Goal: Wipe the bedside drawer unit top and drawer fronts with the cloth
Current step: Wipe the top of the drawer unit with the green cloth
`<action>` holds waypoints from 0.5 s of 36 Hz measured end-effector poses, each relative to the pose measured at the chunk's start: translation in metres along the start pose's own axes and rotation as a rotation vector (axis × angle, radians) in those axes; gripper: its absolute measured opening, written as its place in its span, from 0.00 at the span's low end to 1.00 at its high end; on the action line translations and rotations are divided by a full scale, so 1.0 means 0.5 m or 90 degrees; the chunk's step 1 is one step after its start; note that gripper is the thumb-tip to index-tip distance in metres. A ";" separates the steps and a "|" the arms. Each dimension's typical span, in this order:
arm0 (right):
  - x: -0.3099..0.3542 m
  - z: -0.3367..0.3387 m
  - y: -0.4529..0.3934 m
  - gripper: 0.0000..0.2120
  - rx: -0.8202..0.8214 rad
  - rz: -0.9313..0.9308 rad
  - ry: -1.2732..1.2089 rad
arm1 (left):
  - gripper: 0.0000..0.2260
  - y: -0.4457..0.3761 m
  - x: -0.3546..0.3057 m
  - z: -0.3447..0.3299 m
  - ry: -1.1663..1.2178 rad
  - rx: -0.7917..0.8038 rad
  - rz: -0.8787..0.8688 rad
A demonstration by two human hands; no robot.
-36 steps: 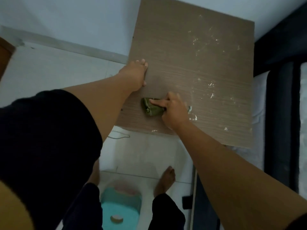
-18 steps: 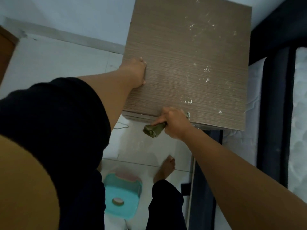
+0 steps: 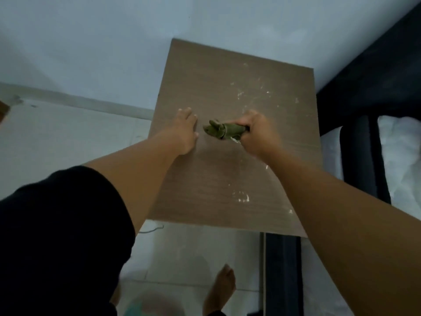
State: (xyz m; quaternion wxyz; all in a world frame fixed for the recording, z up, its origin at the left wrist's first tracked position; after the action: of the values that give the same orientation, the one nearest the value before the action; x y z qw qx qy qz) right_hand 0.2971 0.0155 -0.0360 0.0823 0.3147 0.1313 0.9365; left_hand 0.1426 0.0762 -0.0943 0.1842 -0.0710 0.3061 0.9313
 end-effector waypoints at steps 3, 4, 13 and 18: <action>-0.001 0.041 -0.061 0.18 -0.078 0.012 0.003 | 0.26 -0.055 -0.012 0.018 0.033 0.001 -0.011; -0.002 0.049 -0.081 0.18 -0.095 0.019 0.007 | 0.26 -0.070 -0.017 0.022 0.040 0.002 -0.015; -0.029 0.109 -0.256 0.18 -0.221 0.073 0.110 | 0.26 -0.212 -0.046 0.045 0.008 -0.048 -0.053; -0.051 0.119 -0.336 0.20 -0.261 0.073 0.136 | 0.24 -0.271 -0.034 0.050 -0.012 -0.127 -0.081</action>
State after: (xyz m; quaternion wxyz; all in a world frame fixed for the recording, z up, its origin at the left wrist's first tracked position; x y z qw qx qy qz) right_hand 0.3656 0.1811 -0.0549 0.0769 0.1973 -0.0719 0.9747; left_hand 0.2098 0.1870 -0.1436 0.2382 -0.0994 0.2051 0.9441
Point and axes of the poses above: each hand's wrist, its own y-axis away from the middle knuckle, its own z-axis out of the back of the hand, x = y × z, the point moved 2 cm from there along -y, towards the middle knuckle, and after that the axes turned 5 degrees about x, right-handed, at the moved point
